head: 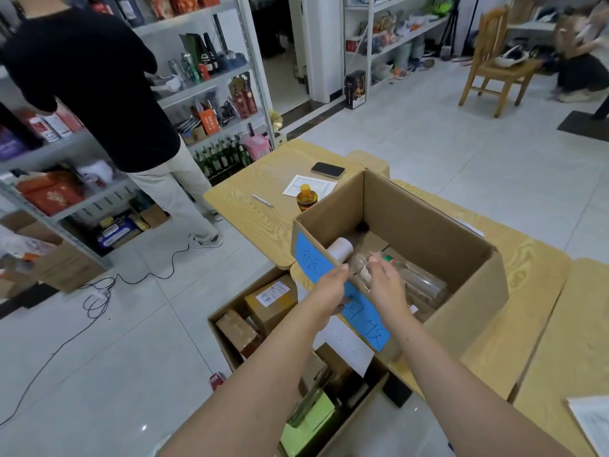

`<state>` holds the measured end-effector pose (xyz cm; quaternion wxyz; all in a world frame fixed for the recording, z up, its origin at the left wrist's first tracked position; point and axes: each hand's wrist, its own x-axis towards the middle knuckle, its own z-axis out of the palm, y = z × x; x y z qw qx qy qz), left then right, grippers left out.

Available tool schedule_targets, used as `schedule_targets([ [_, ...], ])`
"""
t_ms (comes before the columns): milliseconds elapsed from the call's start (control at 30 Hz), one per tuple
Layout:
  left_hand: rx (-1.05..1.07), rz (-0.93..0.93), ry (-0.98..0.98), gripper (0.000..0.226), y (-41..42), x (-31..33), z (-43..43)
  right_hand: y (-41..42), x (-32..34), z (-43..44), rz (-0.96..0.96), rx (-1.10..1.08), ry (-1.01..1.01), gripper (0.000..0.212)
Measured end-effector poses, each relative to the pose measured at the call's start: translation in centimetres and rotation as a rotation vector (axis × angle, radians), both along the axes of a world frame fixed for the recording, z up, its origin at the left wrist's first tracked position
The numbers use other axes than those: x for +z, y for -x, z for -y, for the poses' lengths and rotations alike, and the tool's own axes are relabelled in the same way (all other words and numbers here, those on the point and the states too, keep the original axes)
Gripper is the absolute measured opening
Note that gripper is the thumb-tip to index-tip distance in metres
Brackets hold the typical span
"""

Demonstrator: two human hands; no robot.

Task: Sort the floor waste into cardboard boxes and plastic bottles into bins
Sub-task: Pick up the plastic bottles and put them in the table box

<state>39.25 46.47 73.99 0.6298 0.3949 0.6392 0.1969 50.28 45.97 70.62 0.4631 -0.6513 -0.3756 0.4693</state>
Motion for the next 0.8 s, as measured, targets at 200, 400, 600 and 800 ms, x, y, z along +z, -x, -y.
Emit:
schedule_targets([
  [200,0.132,0.079,-0.135,0.038,2.7,1.9,0.2,2.5,2.0,-0.5,0.186,0.034,-0.132,0.04],
  [400,0.292,0.086,-0.296,0.04,10.2,2.3,3.0,10.6,2.3,0.1,0.144,0.231,-0.17,0.043],
  [600,0.659,-0.054,-0.333,0.034,23.9,-1.2,11.7,24.1,-1.5,5.3,0.124,0.564,-0.079,0.041],
  [800,0.949,-0.07,-0.307,0.037,37.2,-4.6,24.2,37.6,-4.0,14.5,0.168,0.908,-0.022,0.039],
])
